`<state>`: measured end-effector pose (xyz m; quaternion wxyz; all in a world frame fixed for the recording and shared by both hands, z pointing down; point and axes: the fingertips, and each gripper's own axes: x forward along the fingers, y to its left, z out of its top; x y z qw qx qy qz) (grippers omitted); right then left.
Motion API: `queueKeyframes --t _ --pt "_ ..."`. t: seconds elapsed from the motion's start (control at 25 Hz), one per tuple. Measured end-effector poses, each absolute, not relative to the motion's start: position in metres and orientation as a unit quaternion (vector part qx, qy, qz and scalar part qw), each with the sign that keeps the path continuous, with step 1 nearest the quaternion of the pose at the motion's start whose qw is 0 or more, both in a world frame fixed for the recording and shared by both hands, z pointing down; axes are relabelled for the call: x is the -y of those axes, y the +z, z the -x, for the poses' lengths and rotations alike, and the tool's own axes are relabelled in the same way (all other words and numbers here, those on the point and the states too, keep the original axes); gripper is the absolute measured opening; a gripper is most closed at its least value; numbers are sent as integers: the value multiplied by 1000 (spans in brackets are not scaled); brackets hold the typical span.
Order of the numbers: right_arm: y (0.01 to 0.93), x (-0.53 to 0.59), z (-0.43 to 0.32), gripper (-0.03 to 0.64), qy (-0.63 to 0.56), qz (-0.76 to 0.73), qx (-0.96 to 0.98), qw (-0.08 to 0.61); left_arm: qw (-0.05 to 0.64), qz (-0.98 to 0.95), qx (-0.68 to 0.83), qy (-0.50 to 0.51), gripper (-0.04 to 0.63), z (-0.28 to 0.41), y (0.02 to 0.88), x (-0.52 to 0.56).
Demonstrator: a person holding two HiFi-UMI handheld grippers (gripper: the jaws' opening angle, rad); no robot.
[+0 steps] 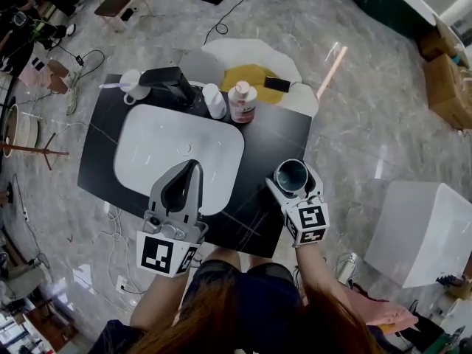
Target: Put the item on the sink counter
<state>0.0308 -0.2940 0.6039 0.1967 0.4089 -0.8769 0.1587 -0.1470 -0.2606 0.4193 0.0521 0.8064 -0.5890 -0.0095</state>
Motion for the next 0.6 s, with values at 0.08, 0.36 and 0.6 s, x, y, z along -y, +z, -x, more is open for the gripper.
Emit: queueKeyframes --t 0.08,0.36,0.6 --pt "603 292 -30 437 161 -407 877 196 50 -808 588 -10 23 145 417 261" --pt "581 288 -26 459 147 -398 888 179 46 -808 587 -15 23 144 411 258" --pt "546 290 -27 459 112 -394 899 157 42 -807 588 -19 23 144 406 257"
